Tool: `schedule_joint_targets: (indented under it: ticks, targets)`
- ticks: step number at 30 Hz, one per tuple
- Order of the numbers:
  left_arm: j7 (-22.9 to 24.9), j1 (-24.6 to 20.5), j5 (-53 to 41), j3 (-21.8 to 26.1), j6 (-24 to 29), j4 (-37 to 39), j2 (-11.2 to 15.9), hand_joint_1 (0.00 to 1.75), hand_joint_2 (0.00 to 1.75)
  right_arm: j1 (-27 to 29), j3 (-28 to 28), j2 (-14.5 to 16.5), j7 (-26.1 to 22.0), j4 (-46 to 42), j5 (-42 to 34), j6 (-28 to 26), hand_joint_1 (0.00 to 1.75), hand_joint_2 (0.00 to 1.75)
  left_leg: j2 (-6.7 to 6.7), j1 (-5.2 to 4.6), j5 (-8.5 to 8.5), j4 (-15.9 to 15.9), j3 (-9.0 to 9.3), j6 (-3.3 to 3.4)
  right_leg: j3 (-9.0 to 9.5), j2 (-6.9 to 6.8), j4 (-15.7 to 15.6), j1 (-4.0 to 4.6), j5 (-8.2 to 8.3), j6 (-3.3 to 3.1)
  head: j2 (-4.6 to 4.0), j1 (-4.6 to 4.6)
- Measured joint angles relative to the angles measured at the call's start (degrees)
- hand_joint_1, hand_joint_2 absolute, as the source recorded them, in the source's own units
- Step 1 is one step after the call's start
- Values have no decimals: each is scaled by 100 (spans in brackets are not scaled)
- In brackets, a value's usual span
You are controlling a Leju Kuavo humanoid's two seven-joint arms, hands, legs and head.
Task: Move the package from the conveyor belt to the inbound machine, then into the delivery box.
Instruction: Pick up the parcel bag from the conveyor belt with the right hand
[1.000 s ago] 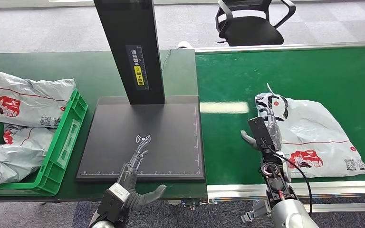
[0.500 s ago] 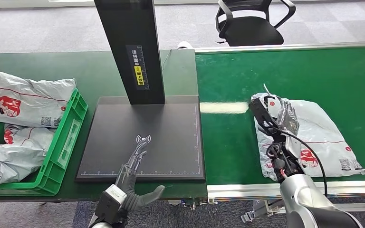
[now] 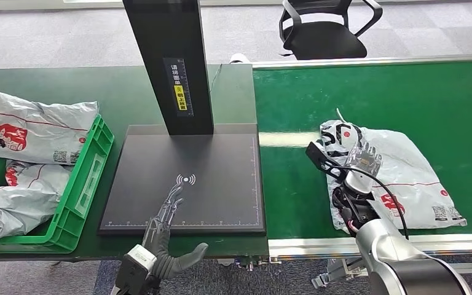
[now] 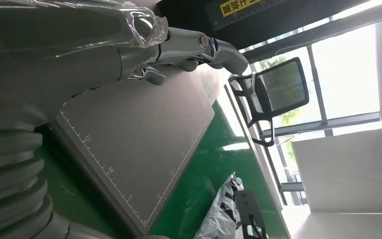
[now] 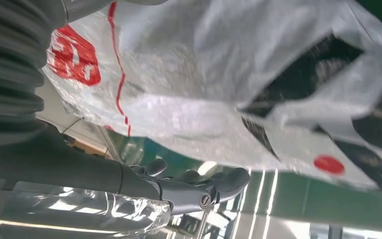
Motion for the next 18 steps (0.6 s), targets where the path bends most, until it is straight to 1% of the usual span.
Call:
schedule_joint_targets:
  ticks: [3,6,10,14,15,18]
  targets:
    - [1,-1,14,-1,-1,1,0,0,175,33,-33,-10,180,55,-95,787,0,175,-1,0,0,0,1,0,0,-1,0,0,0,0,0,0]
    - [1,-3,26,-2,-9,1,0,0,175,103,-89,-18,334,99,-96,1310,0,175,-1,0,0,0,0,0,0,-1,0,0,0,0,0,-1]
    - [1,-4,30,-3,-23,3,0,0,175,141,-146,-26,389,134,-66,1628,0,175,-1,0,0,0,1,0,0,-1,-1,0,-1,0,0,0]
    - [1,-6,39,-7,-28,10,2,0,175,141,-197,-26,397,159,-38,1834,0,175,-2,0,0,0,2,0,2,-2,-1,0,-1,0,0,0]
    - [0,-6,45,-7,-28,12,3,0,175,142,-210,-25,397,162,-32,1865,13,175,-2,0,0,0,3,0,3,-2,-1,0,-1,0,0,0]
    - [-31,-7,103,-22,7,39,24,0,175,149,-244,-19,388,166,-11,1950,144,175,-2,0,0,0,4,0,4,-2,-1,0,-1,0,0,0]
